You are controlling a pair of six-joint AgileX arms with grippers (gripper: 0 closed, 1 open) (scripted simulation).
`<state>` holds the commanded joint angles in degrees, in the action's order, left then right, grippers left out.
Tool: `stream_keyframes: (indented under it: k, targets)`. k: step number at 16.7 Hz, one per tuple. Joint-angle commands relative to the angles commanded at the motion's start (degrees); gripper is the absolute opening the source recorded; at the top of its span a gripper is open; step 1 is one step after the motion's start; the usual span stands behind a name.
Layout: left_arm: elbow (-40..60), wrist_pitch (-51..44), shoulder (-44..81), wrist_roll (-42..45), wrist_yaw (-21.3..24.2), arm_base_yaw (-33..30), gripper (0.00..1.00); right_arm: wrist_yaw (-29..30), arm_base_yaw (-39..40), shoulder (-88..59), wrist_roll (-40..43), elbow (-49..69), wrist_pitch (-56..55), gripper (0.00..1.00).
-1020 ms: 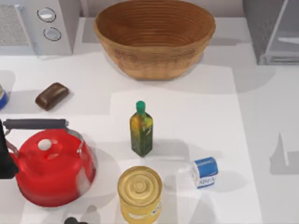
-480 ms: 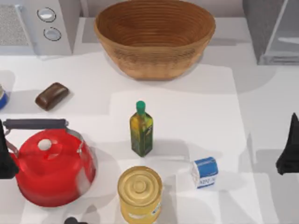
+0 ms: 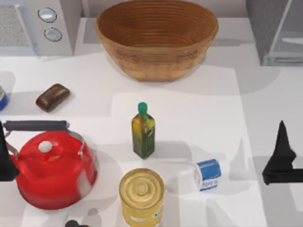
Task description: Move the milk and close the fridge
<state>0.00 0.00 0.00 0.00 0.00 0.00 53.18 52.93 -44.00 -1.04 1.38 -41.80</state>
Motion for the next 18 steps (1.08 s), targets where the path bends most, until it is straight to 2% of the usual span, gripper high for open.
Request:
stream_keyframes:
  k: [4, 7, 18]
  targets:
    - [0.0, 0.0, 0.0, 0.0, 0.0, 0.0, 1.00, 0.0, 0.1, -0.6, -0.2, -0.1, -0.4, 1.00]
    - [0.0, 0.0, 0.0, 0.0, 0.0, 0.0, 1.00, 0.5, 2.1, -6.3, -1.8, 0.5, -4.6, 1.00]
    - [0.0, 0.0, 0.0, 0.0, 0.0, 0.0, 1.00, 1.4, 14.4, -55.6, -12.8, 5.6, -33.6, 1.00]
